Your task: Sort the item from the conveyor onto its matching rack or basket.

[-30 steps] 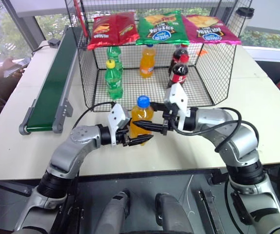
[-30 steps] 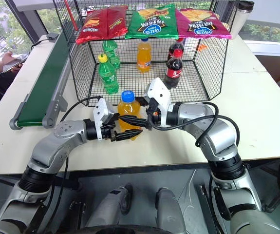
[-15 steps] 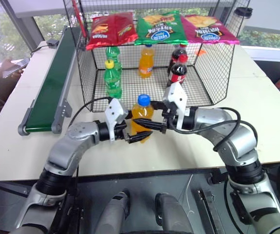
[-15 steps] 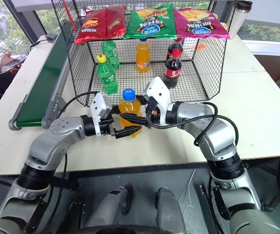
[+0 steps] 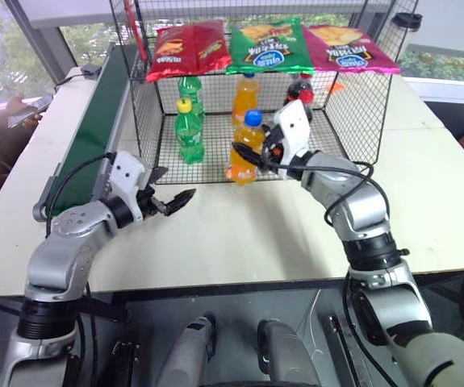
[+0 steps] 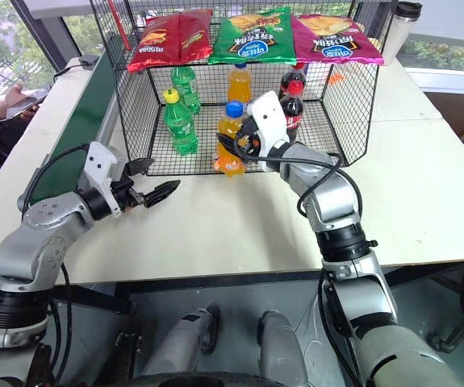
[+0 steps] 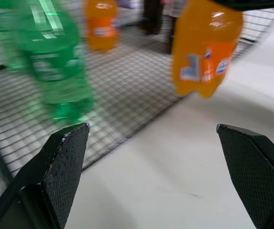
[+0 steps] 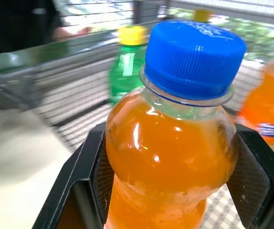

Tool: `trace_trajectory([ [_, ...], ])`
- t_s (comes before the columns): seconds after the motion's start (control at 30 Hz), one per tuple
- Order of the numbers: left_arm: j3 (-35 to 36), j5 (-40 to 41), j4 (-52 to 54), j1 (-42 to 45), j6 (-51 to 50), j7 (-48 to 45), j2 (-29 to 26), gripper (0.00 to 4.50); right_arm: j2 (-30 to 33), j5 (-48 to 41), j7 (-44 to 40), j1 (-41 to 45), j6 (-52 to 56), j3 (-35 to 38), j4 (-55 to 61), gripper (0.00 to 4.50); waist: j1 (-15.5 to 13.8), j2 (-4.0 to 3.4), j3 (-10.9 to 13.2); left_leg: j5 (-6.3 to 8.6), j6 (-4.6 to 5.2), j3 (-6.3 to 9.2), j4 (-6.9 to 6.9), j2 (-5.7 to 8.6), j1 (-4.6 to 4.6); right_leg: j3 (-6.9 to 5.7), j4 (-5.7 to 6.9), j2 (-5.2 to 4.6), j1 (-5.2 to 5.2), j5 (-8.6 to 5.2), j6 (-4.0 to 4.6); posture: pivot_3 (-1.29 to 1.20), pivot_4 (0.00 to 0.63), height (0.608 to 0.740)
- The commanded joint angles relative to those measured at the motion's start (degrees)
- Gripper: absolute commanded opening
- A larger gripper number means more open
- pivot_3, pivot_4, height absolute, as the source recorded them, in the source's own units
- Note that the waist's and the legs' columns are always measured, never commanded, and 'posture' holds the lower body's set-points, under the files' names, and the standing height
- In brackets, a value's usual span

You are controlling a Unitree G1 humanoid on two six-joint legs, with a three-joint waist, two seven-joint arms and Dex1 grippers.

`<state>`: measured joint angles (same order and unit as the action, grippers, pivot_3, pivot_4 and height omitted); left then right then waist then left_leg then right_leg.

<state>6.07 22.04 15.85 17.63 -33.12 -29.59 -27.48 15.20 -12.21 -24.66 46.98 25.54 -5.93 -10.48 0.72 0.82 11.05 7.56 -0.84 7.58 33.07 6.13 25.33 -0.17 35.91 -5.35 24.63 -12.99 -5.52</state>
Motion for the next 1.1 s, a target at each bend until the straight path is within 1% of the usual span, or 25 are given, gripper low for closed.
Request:
trace_trajectory([
  [0.03,-1.05,-3.35,2.24,-1.19,2.77,4.44,2.15,4.45,-2.22,2.47,3.23,5.10,-8.28,2.28,-6.26,2.56,0.08,0.00,0.00,-0.04,0.05,-0.01,0.00,0.00,-0.01,0.00,0.04,0.01,0.01,0.00,-0.01,0.00,0.150,0.739],
  [0.17,-2.75,-4.99,4.56,-3.31,2.96,7.76,5.45,4.45,-4.67,4.75,6.09,9.89,-16.31,3.13,-18.55,2.56,0.22,-0.01,0.01,-0.07,0.05,-0.04,-0.04,-0.01,-0.04,0.04,0.15,0.03,0.05,0.01,-0.03,0.00,0.150,0.739],
  [0.47,-3.30,-6.06,6.34,-4.87,2.41,10.33,7.60,4.45,-6.69,7.75,8.30,17.19,-29.64,4.46,-39.10,2.56,0.34,-0.02,0.01,-0.09,0.03,-0.03,-0.03,-0.04,-0.06,0.05,0.18,0.10,0.06,0.02,-0.01,0.00,0.150,0.739],
  [0.6,-3.44,-6.14,6.65,-4.98,2.22,10.71,7.93,4.45,-7.21,8.31,8.97,19.81,-32.88,5.23,-45.81,2.56,0.39,-0.03,0.02,-0.09,0.03,-0.02,-0.03,-0.04,-0.06,0.07,0.18,0.12,0.06,0.01,-0.01,0.00,0.150,0.739],
  [0.73,-3.69,-6.20,6.72,-4.82,2.09,10.98,8.07,4.45,-7.57,8.99,8.95,21.16,-35.03,5.80,-50.10,2.56,0.45,-0.03,0.02,-0.10,0.03,-0.01,-0.04,-0.05,-0.06,0.08,0.19,0.14,0.06,0.02,-0.01,0.00,0.150,0.739],
  [0.8,-3.89,-6.29,6.61,-4.63,2.11,11.06,8.17,4.50,-7.63,9.23,8.98,21.47,-35.97,6.02,-51.48,3.57,0.46,-0.03,0.02,-0.10,0.03,-0.01,-0.04,-0.06,-0.06,0.08,0.19,0.16,0.06,0.02,-0.01,0.00,0.150,0.739],
  [0.83,-3.94,-6.34,6.58,-4.60,2.12,11.07,8.21,4.50,-7.65,9.30,8.98,21.56,-36.29,6.10,-51.94,3.94,0.47,-0.03,0.02,-0.10,0.03,-0.01,-0.04,-0.06,-0.06,0.09,0.19,0.17,0.06,0.01,-0.01,0.00,0.150,0.739],
  [0.87,-3.97,-6.34,6.55,-4.56,2.14,11.02,8.26,4.50,-7.67,9.37,8.95,21.62,-36.54,6.16,-52.21,4.43,0.47,-0.03,0.02,-0.11,0.03,-0.01,-0.04,-0.06,-0.07,0.09,0.20,0.17,0.06,0.01,-0.01,0.00,0.150,0.739],
  [1.1,-4.04,-6.26,6.16,-4.48,2.33,10.63,8.29,4.50,-6.92,10.65,6.52,21.18,-36.62,5.27,-49.68,4.43,0.47,-0.04,0.01,-0.11,0.02,0.01,-0.04,-0.07,-0.12,0.12,0.21,0.20,0.02,0.01,0.02,0.00,0.150,0.739],
])
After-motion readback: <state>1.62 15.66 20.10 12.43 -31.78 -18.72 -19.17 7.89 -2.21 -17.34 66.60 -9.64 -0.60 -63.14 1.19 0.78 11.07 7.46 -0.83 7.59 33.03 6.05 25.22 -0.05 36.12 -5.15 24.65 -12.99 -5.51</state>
